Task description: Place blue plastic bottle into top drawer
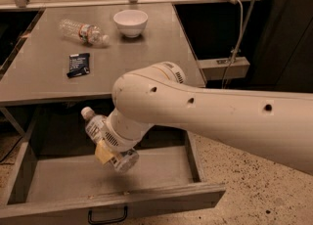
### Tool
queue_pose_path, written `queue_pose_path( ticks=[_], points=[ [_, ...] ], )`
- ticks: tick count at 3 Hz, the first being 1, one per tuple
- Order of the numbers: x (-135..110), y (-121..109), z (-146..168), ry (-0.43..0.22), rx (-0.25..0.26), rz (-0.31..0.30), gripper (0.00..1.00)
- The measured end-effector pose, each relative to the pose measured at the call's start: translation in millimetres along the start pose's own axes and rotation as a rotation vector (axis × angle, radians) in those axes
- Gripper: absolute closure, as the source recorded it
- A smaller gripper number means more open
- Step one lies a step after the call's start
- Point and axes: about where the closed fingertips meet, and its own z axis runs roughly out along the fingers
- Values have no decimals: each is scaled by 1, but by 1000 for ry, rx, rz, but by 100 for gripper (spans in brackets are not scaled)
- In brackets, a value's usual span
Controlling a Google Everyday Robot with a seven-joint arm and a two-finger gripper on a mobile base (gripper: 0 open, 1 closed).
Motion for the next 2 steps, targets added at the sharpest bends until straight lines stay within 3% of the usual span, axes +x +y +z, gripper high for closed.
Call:
queue_pose_path(
  ticks=[1, 2],
  points=[
    [0, 0, 0, 0, 0, 0, 100],
    [-3, 2, 26, -5, -12, 2, 100]
  ],
)
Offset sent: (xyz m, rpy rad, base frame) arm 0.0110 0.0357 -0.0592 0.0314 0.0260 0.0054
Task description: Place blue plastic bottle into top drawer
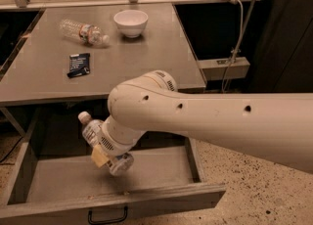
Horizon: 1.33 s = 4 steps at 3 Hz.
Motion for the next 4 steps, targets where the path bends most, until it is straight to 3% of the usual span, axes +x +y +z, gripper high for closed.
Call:
queue_pose_path(
  ticks=[2, 4],
  points=[
    [-5, -9, 50, -47, -14, 21, 100],
    [10, -28, 99, -75, -46, 63, 100]
  ],
)
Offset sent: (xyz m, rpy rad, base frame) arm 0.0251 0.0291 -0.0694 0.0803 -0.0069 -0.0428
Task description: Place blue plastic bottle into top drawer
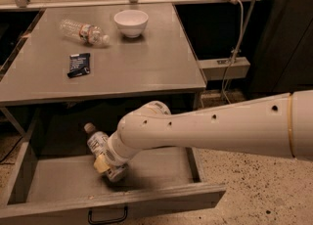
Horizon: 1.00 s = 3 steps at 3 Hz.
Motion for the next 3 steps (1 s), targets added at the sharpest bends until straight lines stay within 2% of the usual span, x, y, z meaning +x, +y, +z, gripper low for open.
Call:
queue_pose_path(
  ticks=[2, 3],
  points=[
    [12, -11, 17, -4, -30, 21, 100],
    [12, -11, 17, -4, -30, 21, 83]
  ],
)
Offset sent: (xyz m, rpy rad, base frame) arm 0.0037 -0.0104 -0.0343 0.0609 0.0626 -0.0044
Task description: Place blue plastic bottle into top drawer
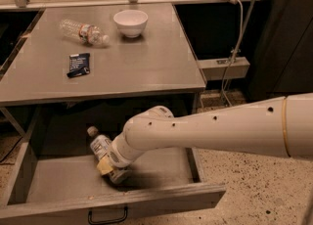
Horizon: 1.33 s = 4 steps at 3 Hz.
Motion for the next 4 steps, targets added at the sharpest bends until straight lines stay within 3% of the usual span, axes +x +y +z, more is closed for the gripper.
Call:
queue_pose_path(
  ticks=[3, 4],
  points=[
    [0, 0, 0, 0, 0, 0, 13],
    [0, 0, 0, 0, 0, 0, 0]
  ],
)
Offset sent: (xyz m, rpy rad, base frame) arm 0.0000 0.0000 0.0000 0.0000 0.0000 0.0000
